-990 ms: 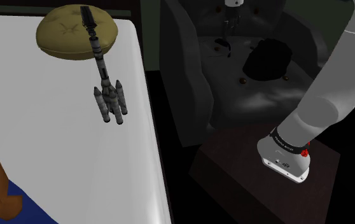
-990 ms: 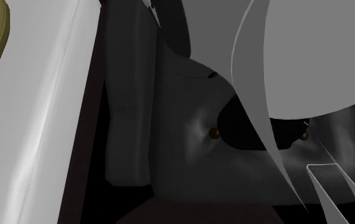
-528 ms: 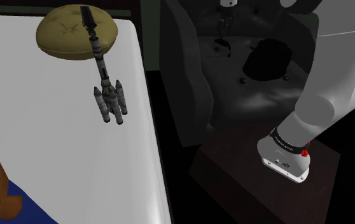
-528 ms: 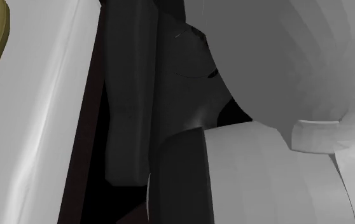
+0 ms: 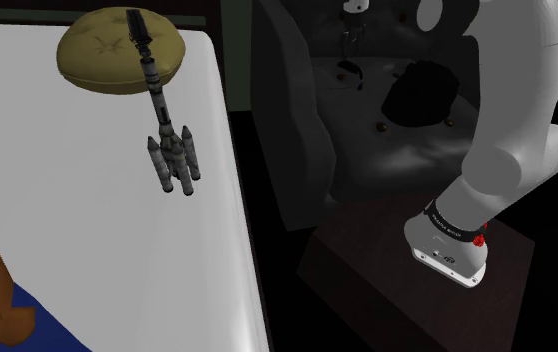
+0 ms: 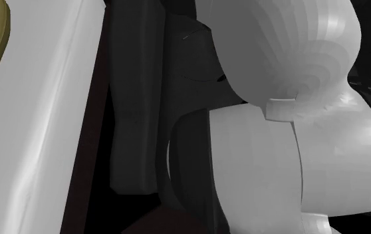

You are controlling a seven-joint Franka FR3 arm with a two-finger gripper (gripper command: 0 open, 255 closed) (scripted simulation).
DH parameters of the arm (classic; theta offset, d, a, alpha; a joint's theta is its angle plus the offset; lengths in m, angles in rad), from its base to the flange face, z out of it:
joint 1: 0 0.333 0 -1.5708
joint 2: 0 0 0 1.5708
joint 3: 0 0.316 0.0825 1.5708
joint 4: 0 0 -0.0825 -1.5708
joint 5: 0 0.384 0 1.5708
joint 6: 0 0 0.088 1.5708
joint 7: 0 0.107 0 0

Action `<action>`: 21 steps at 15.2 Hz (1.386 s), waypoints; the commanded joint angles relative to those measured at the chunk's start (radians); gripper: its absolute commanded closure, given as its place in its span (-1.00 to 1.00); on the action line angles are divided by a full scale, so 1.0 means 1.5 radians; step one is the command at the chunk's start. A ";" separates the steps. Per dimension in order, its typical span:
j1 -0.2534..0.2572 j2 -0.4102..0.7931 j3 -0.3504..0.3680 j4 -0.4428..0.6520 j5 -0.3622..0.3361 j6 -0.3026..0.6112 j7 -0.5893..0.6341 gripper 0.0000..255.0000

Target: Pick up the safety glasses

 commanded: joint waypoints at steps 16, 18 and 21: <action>-0.001 0.019 0.002 -0.010 -0.001 0.026 0.004 1.00; -0.002 0.015 0.002 0.002 -0.001 0.010 0.002 1.00; -0.003 0.011 0.002 0.023 -0.002 -0.014 -0.001 1.00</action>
